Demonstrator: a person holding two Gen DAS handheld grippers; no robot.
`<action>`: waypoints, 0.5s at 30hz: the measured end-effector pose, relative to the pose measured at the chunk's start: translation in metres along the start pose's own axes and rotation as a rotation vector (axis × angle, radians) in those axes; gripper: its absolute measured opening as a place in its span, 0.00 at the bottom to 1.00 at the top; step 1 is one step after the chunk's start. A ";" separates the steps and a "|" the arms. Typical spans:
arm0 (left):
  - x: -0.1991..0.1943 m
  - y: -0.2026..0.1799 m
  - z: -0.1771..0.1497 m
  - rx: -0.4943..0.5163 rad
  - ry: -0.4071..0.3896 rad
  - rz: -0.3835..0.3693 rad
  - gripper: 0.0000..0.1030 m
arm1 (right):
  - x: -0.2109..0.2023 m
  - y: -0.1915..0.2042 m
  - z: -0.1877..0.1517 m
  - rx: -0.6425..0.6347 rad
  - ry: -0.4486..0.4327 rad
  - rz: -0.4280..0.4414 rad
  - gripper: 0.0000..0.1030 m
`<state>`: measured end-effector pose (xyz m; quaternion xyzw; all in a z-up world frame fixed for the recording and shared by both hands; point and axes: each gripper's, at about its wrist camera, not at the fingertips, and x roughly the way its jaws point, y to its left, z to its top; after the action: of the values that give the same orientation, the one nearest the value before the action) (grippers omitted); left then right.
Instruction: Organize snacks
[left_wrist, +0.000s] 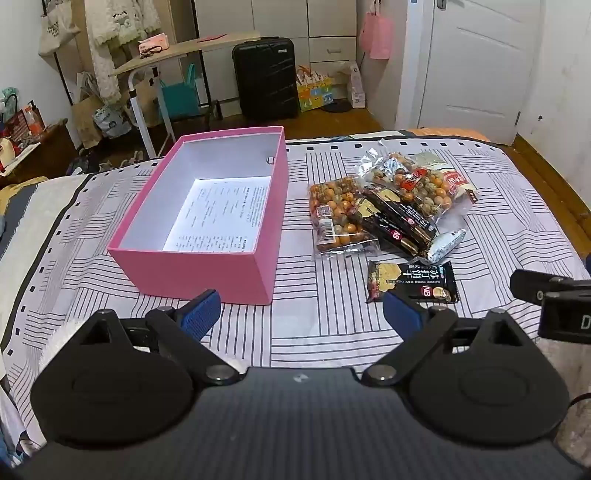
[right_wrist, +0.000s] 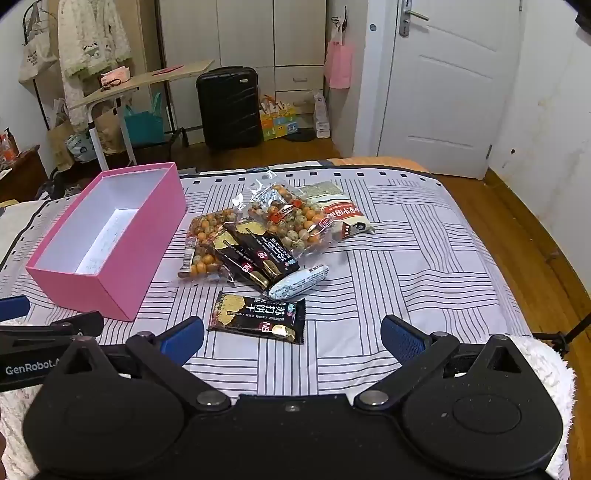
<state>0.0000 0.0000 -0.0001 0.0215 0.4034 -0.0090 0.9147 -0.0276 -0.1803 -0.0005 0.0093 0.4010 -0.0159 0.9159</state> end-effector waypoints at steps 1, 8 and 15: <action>0.000 0.000 0.000 -0.001 0.000 0.001 0.93 | 0.000 0.001 -0.001 0.001 -0.001 0.005 1.00; -0.003 -0.003 -0.004 -0.005 -0.003 -0.023 0.93 | -0.007 -0.005 -0.005 0.002 -0.021 -0.002 1.00; -0.005 0.005 -0.007 -0.046 0.001 -0.054 0.89 | -0.010 -0.002 -0.008 0.000 -0.032 -0.004 1.00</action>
<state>-0.0087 0.0052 -0.0012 -0.0104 0.4044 -0.0244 0.9142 -0.0406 -0.1819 0.0017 0.0084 0.3862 -0.0179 0.9222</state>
